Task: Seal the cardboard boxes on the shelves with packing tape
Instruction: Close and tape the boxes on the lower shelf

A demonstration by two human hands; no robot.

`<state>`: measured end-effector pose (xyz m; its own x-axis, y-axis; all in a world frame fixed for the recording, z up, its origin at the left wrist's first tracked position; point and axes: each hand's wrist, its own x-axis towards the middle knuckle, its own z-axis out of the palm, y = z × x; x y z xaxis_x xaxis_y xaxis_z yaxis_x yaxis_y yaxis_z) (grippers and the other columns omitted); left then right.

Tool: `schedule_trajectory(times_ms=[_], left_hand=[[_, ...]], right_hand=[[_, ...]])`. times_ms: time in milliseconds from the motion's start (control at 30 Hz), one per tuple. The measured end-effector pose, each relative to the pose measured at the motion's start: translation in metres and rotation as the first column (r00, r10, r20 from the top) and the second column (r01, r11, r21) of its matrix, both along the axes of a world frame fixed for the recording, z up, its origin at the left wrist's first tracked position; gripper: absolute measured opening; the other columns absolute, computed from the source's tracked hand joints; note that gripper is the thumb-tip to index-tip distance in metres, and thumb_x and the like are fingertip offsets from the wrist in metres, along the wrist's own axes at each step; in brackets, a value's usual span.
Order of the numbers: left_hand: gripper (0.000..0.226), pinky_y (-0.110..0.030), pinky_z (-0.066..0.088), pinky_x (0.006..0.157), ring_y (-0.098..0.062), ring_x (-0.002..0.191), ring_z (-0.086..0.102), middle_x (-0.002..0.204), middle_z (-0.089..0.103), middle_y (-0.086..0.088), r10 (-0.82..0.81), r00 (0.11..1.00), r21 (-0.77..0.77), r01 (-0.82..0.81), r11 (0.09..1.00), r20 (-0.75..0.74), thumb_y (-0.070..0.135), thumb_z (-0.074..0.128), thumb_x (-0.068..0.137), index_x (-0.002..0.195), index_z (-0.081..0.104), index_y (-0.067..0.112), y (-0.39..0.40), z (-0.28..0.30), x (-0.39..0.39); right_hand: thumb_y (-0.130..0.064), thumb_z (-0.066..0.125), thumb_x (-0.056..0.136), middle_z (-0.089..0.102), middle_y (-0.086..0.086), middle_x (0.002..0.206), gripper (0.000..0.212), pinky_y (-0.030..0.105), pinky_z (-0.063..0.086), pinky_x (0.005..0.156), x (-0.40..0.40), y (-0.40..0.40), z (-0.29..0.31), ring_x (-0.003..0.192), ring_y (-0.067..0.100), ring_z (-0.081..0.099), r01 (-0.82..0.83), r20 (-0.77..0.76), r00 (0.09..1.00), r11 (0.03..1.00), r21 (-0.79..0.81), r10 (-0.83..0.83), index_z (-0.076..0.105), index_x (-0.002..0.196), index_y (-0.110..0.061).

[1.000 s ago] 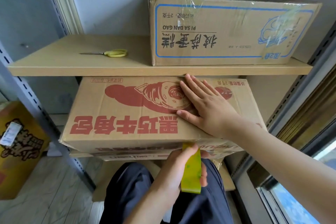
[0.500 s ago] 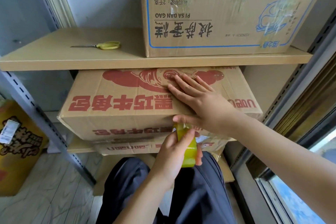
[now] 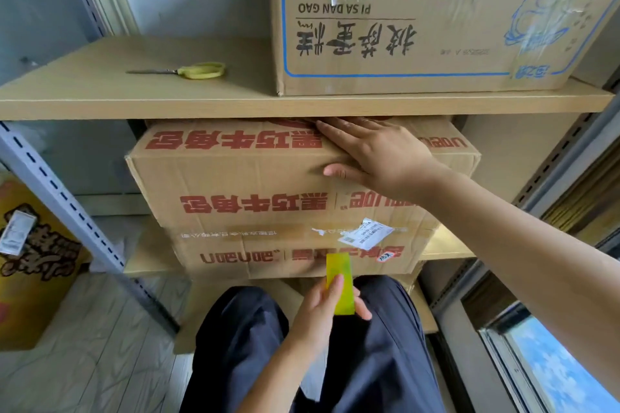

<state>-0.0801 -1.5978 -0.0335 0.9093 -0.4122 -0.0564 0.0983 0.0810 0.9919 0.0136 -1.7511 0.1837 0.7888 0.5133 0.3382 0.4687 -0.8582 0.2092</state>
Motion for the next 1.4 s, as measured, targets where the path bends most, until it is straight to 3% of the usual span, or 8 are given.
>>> schedule_trajectory(times_ms=[167,467,800,967,1067,1133,1200,1400], left_hand=[[0.063,-0.027,0.047,0.070,-0.020,0.050,0.055,0.054,0.058,-0.012,0.061,0.994,0.164,-0.046,0.985,-0.091,0.065,0.042,0.087,0.083,0.055,0.003,0.001,-0.049,0.018],[0.045,-0.036,0.039,0.106,-0.020,0.088,0.064,0.074,0.070,-0.001,-0.046,0.982,0.252,0.093,0.963,-0.185,0.056,0.042,0.093,0.084,0.059,0.016,-0.017,-0.074,0.043],[0.053,-0.031,0.059,0.055,-0.031,0.059,0.071,0.081,0.071,-0.022,0.155,0.847,0.217,-0.048,0.975,-0.509,0.050,0.058,0.095,0.107,0.055,-0.002,-0.026,-0.063,0.082],[0.085,-0.028,0.055,0.087,-0.020,0.093,0.066,0.107,0.066,-0.002,0.475,0.783,0.381,-0.329,0.864,-0.401,0.058,0.089,0.059,0.115,0.053,0.006,-0.022,-0.064,0.080],[0.076,-0.009,0.050,0.075,-0.010,0.093,0.059,0.108,0.058,0.003,0.435,0.791,0.288,-0.337,0.896,-0.430,0.034,0.091,0.068,0.122,0.042,0.012,-0.017,-0.064,0.075],[0.095,-0.031,0.046,0.105,-0.012,0.116,0.058,0.124,0.061,0.005,0.369,0.797,0.167,-0.330,0.929,-0.478,0.043,0.097,0.050,0.127,0.047,0.020,-0.011,-0.073,0.069],[0.092,-0.046,0.044,0.108,-0.015,0.112,0.061,0.123,0.067,0.003,0.346,0.823,0.123,-0.327,0.937,-0.451,0.043,0.098,0.045,0.124,0.056,0.025,-0.005,-0.076,0.060],[0.049,-0.033,0.050,0.092,-0.025,0.105,0.068,0.104,0.076,-0.006,0.301,0.835,-0.007,-0.342,0.940,-0.461,0.023,0.089,0.062,0.105,0.073,0.006,0.015,-0.065,0.013]], right_hand=[[-0.071,0.027,0.090,0.052,-0.004,0.145,0.077,0.035,0.048,0.075,0.010,0.001,0.001,0.118,0.027,0.059,0.036,0.036,0.999,0.999,-0.035,-0.034,0.028,0.155,-0.029],[-0.068,0.021,0.093,0.070,0.006,0.112,0.075,0.032,0.045,0.055,0.033,-0.002,-0.012,0.091,0.032,0.069,0.019,0.193,0.981,0.997,-0.072,-0.005,0.040,0.150,-0.023],[-0.066,0.028,0.094,0.068,0.002,0.125,0.072,0.029,0.045,0.057,0.033,-0.003,-0.020,0.096,0.029,0.069,-0.039,0.289,0.957,0.999,-0.015,0.042,0.051,0.143,-0.018],[-0.061,0.030,0.096,0.059,0.006,0.138,0.068,0.036,0.057,0.074,0.020,0.000,-0.022,0.116,0.028,0.064,-0.109,0.296,0.949,0.994,-0.017,0.109,0.054,0.140,-0.014],[-0.060,0.030,0.096,0.058,0.004,0.140,0.067,0.034,0.057,0.077,0.012,0.002,-0.019,0.124,0.024,0.059,-0.119,0.318,0.941,0.993,-0.017,0.118,0.056,0.138,-0.015],[-0.060,0.031,0.096,0.058,0.003,0.140,0.066,0.033,0.057,0.077,0.007,0.004,-0.017,0.126,0.022,0.058,-0.131,0.323,0.937,0.991,-0.015,0.129,0.057,0.137,-0.015],[-0.060,0.031,0.096,0.057,0.002,0.141,0.066,0.032,0.058,0.077,0.002,0.006,-0.016,0.128,0.020,0.056,-0.142,0.328,0.934,0.990,-0.015,0.139,0.057,0.138,-0.015],[-0.065,0.033,0.094,0.064,-0.001,0.132,0.068,0.034,0.056,0.066,-0.007,0.011,0.002,0.113,0.022,0.066,-0.164,0.286,0.947,0.985,0.049,0.143,0.058,0.137,-0.018]])
